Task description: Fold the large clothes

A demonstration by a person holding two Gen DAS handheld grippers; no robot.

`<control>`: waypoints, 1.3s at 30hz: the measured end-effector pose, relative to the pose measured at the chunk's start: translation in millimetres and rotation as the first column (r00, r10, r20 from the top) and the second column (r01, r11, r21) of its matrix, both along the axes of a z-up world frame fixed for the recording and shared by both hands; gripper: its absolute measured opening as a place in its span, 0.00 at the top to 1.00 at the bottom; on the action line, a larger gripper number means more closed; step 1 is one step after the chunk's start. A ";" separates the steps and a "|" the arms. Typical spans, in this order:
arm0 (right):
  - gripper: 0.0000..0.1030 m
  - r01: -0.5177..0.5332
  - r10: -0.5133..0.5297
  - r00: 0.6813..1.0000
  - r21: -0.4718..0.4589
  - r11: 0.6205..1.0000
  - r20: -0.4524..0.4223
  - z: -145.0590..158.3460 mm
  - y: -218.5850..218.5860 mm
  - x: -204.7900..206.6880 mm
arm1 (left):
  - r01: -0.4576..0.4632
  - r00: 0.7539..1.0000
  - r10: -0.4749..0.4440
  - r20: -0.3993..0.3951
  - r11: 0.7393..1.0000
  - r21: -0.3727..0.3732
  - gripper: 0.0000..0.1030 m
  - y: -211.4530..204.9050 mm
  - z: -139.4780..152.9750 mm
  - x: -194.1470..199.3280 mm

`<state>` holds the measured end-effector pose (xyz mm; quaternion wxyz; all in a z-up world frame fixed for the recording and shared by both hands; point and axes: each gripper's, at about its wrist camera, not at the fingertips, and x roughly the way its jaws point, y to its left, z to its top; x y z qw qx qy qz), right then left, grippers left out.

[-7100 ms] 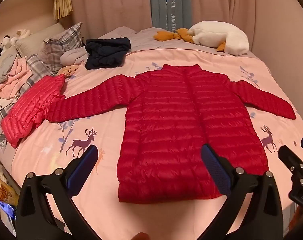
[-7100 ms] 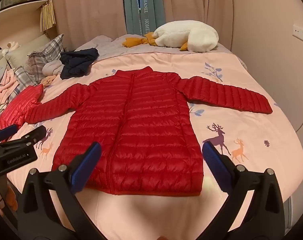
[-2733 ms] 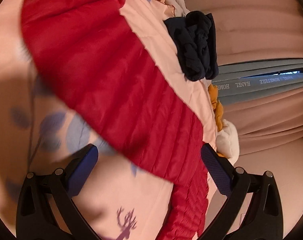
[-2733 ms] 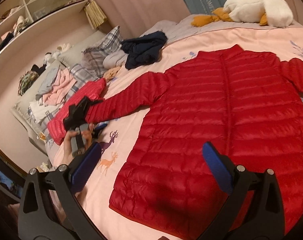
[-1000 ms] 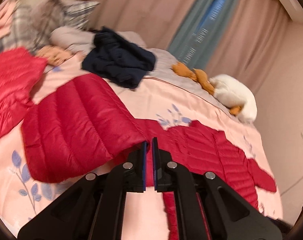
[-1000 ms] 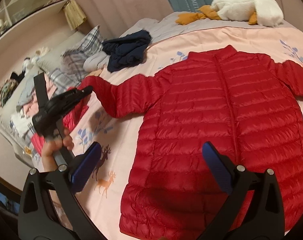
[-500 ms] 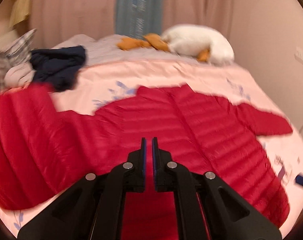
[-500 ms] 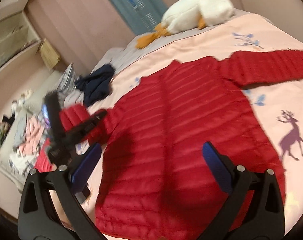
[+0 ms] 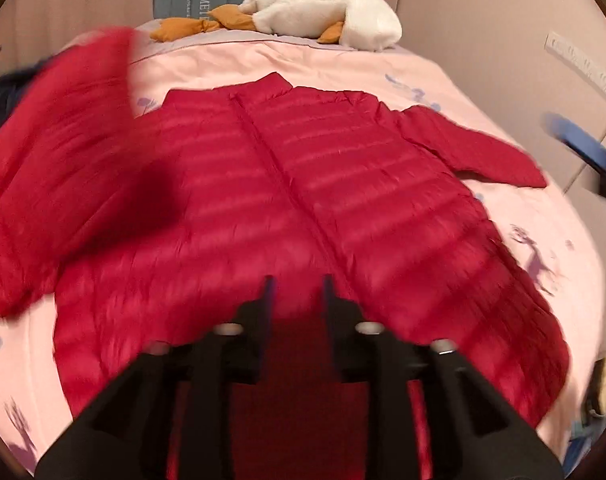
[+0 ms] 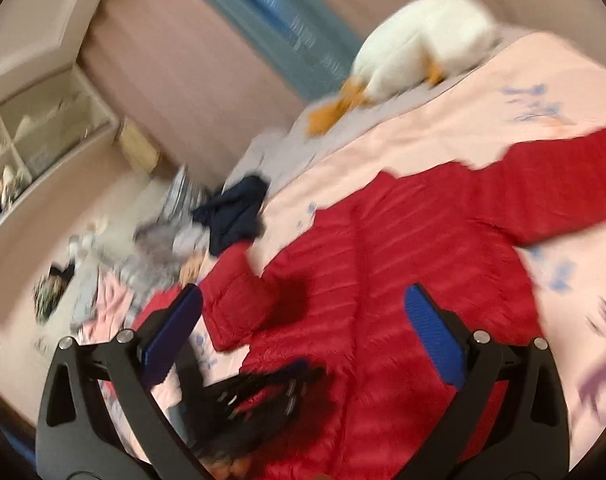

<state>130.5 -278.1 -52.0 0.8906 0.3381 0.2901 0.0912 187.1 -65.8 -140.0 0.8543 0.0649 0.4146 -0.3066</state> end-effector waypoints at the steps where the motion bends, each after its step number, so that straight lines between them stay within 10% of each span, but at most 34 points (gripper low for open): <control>1: 0.02 -0.046 0.046 0.998 0.013 0.999 -0.043 -9.1 7.4 22.6 | -0.029 0.999 0.028 -0.018 0.999 -0.036 0.46 15.9 1.2 -1.8; 13: 0.02 -0.230 0.213 0.949 -0.047 0.972 -0.232 -102.1 135.3 194.0 | -0.446 0.895 0.433 -0.107 0.872 -0.201 0.38 178.4 15.7 68.4; 16: 0.26 -0.265 0.220 0.931 -0.122 0.957 -0.291 -116.8 155.5 219.4 | -0.488 0.873 0.475 -0.114 0.851 -0.193 0.38 197.7 14.0 72.5; 18: 0.71 -0.274 0.210 0.919 -0.157 0.949 -0.334 -128.8 158.4 229.0 | -0.506 0.862 0.489 -0.129 0.839 -0.199 0.38 205.2 11.5 75.4; 21: 0.88 -0.267 0.205 0.932 -0.184 0.946 -0.298 -122.4 157.7 226.2 | -0.526 0.850 0.508 -0.138 0.828 -0.195 0.38 216.2 10.6 76.8; 29: 0.89 -0.189 0.182 0.982 -0.222 0.956 -0.053 -30.4 102.7 170.2 | -0.527 0.850 0.508 -0.144 0.814 -0.242 0.37 226.8 22.5 67.1; 39: 0.89 -0.050 0.029 0.996 -0.272 0.961 -0.079 -17.6 3.4 108.6 | -0.462 0.887 0.439 -0.144 0.853 -0.244 0.37 180.2 32.0 75.2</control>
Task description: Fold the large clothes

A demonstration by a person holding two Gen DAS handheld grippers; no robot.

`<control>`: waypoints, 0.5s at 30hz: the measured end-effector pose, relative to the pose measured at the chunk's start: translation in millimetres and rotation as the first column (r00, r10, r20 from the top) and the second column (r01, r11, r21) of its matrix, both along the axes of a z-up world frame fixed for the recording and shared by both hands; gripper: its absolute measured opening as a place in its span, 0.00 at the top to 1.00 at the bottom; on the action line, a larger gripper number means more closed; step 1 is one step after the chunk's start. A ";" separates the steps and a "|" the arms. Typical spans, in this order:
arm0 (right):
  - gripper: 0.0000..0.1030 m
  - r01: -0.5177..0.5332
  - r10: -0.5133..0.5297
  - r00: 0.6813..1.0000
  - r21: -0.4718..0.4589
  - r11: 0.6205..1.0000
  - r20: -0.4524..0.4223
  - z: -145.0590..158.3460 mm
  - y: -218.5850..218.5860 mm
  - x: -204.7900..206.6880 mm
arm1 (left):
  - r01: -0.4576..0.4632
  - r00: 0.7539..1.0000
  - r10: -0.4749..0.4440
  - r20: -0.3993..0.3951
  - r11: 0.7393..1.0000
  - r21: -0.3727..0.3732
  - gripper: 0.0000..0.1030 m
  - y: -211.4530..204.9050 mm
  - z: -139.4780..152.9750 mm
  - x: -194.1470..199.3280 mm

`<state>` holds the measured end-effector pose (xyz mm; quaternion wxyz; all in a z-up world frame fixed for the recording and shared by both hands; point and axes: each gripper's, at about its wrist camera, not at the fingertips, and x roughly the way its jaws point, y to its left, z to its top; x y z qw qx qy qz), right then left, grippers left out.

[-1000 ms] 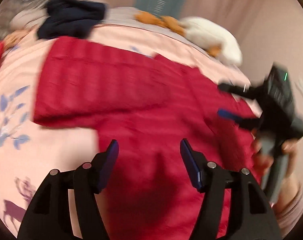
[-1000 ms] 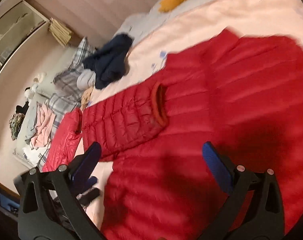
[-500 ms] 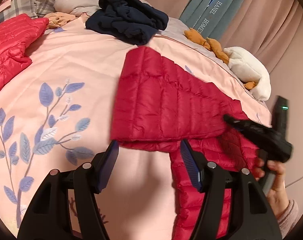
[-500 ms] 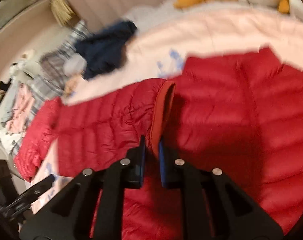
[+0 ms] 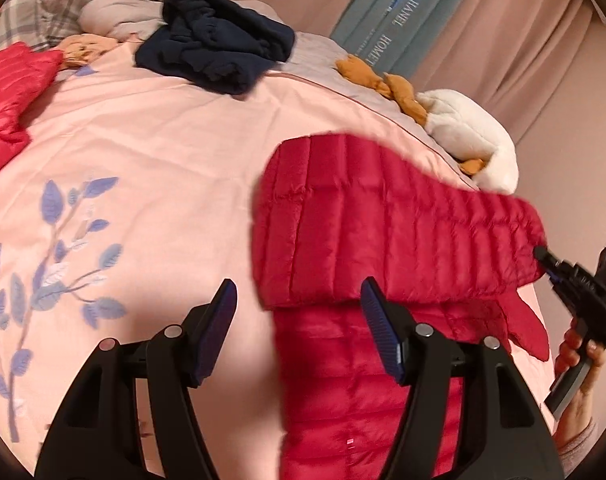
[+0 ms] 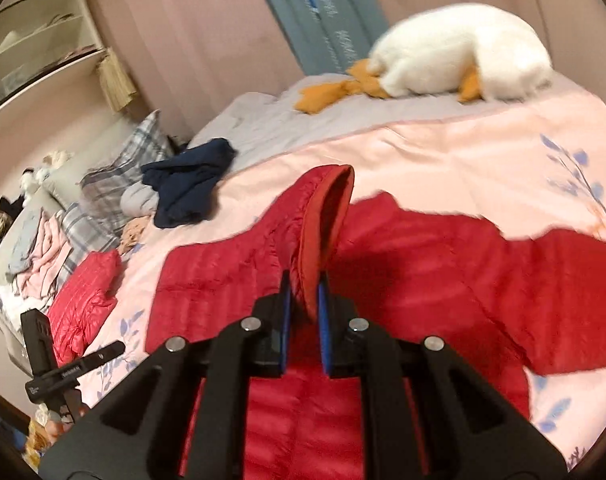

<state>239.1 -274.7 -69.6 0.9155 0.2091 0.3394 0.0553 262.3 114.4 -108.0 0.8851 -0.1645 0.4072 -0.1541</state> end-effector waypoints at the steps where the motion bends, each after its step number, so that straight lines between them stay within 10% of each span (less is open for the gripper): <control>1: 0.89 0.011 -0.011 1.000 -0.003 1.000 -0.020 -6.9 -6.5 -1.8 | 0.013 1.000 -0.013 -0.004 1.000 -0.006 0.37 -6.7 -0.9 2.7; 7: 0.87 0.012 -0.016 0.990 -0.032 0.999 -0.140 -51.7 -15.2 6.1 | 0.084 0.995 -0.084 -0.049 0.996 -0.007 0.37 -50.1 -13.0 28.1; 15: 0.67 0.062 -0.085 0.976 -0.117 0.991 -0.201 -71.7 -35.3 6.8 | 0.118 0.992 -0.108 -0.057 0.972 0.201 0.51 -97.0 -27.3 50.3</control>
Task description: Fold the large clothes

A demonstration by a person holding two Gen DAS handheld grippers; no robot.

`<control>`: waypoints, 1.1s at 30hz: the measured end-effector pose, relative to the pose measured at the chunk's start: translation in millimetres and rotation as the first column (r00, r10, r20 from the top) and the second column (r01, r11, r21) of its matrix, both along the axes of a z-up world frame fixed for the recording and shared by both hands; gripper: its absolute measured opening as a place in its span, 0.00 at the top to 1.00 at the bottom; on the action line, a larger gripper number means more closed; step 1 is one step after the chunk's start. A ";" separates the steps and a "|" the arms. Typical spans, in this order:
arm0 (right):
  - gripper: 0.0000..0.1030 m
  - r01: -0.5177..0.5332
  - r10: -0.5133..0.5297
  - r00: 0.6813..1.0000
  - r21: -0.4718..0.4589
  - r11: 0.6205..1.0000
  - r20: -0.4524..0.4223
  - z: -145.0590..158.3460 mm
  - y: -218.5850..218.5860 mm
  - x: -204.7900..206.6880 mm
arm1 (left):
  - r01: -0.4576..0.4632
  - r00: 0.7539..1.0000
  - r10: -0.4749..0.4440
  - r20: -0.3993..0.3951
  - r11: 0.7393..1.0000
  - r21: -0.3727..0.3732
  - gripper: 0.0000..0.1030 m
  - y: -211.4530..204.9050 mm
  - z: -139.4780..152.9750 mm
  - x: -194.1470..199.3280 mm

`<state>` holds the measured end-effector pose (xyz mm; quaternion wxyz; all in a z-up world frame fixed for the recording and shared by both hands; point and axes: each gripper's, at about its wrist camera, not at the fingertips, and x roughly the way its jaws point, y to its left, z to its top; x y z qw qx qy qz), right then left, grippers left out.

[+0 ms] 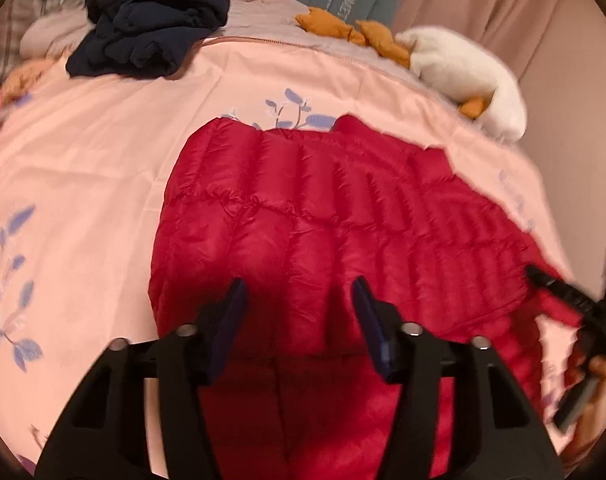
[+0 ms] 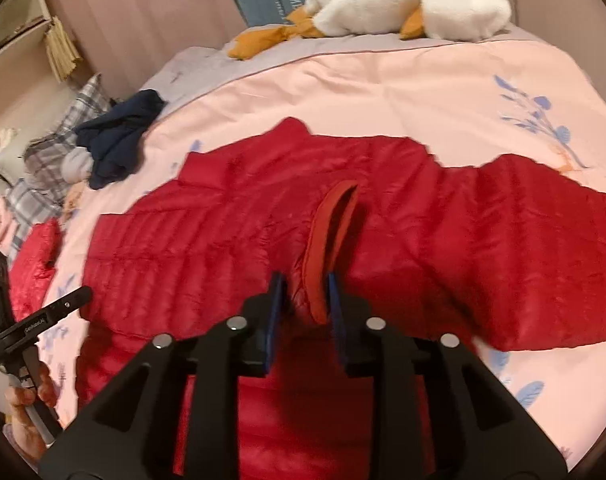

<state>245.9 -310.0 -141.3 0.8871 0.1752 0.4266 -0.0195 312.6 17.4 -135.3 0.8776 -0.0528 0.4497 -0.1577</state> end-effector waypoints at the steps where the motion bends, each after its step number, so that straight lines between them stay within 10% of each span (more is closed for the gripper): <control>1: 0.61 0.011 -0.011 1.000 -0.016 1.000 -0.002 0.7 -1.5 -1.4 | 0.005 1.000 -0.005 -0.002 0.999 0.034 0.52 -4.3 -3.6 1.3; 3: 0.38 0.045 -0.045 0.999 -0.072 0.996 0.015 5.2 -1.8 -6.1 | 0.009 1.000 -0.009 -0.003 0.997 0.073 0.52 -9.1 -8.5 2.9; 8: 0.38 -0.027 0.040 0.995 -0.138 0.990 0.091 17.5 20.4 -8.0 | 0.012 1.000 -0.013 0.002 0.991 0.133 0.52 -16.7 -15.7 2.4; 23: 0.40 -0.097 0.087 0.994 -0.172 0.980 -0.062 -39.5 38.2 20.0 | 0.022 1.000 -0.026 0.017 0.982 0.188 0.52 -24.3 -28.3 2.3; 33: 0.40 -0.076 0.083 0.996 -0.186 0.980 0.032 -10.0 47.2 8.2 | 0.019 0.999 -0.024 0.022 0.980 0.198 0.52 -27.4 -28.5 1.1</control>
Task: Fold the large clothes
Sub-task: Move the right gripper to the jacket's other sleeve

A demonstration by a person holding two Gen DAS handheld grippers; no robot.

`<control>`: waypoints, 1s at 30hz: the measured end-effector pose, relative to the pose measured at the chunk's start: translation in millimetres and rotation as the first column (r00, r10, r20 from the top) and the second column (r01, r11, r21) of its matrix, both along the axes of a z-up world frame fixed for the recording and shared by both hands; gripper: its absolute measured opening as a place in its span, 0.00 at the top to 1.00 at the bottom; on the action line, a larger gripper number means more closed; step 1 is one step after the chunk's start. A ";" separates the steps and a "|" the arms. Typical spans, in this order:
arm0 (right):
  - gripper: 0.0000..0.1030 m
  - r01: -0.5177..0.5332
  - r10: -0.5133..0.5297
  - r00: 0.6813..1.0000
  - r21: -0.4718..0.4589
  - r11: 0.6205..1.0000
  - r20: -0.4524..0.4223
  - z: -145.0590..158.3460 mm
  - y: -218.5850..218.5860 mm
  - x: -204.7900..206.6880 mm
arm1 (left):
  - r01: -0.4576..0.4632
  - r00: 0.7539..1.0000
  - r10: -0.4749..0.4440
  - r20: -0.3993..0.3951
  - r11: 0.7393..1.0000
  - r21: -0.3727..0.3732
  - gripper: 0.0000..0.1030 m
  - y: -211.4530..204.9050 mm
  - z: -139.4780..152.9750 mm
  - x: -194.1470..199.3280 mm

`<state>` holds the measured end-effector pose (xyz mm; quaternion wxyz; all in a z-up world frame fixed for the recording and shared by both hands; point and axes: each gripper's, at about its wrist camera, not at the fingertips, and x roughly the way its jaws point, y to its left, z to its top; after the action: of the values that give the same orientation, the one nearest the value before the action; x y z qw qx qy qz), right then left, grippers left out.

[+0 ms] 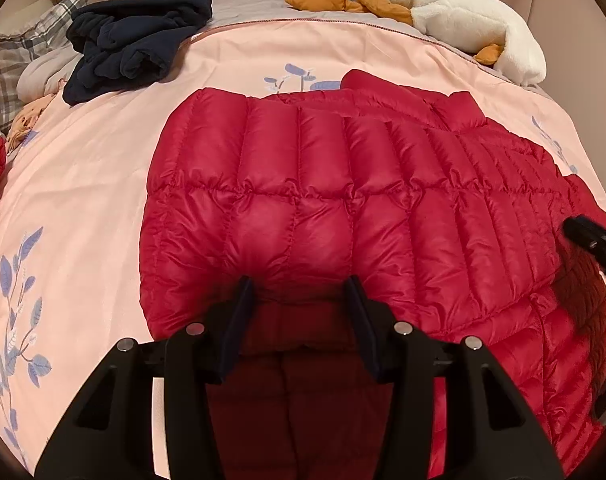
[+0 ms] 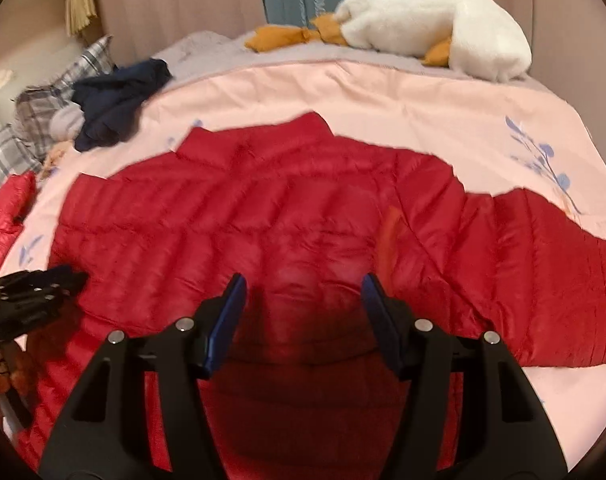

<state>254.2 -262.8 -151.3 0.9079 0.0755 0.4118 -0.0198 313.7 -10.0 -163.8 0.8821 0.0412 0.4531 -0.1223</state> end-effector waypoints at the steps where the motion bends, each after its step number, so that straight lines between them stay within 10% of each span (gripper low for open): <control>1: 0.40 -0.009 0.009 1.000 0.000 1.000 -0.003 0.4 1.7 0.7 | -0.001 1.000 0.001 0.000 1.000 0.001 0.52 -0.2 0.0 -0.3; 12: 0.38 -0.019 0.017 0.993 -0.012 1.000 -0.113 -29.1 5.5 12.6 | -0.009 1.000 0.009 -0.006 0.999 0.041 0.50 -5.9 -1.0 1.1; 17: 0.23 0.014 -0.012 1.000 0.123 0.992 -0.015 1.2 -10.7 -23.5 | -0.051 0.998 0.051 -0.032 0.999 -0.013 0.07 0.2 5.9 -7.0; 22: 0.18 0.073 -0.088 0.994 0.209 0.975 0.064 25.9 -54.3 -83.4 | -0.077 0.997 0.077 -0.003 0.995 -0.069 0.06 18.7 20.7 -42.9; 30: 0.16 0.391 -0.434 0.901 0.400 0.829 0.018 10.2 -196.8 -203.6 | -0.128 0.992 0.126 -0.023 0.966 -0.224 0.06 72.1 29.5 -128.1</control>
<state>50.5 -459.7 -141.1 0.8699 0.3409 0.3319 -0.1298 185.6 62.2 -134.3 0.8851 -0.0886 0.4419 -0.1162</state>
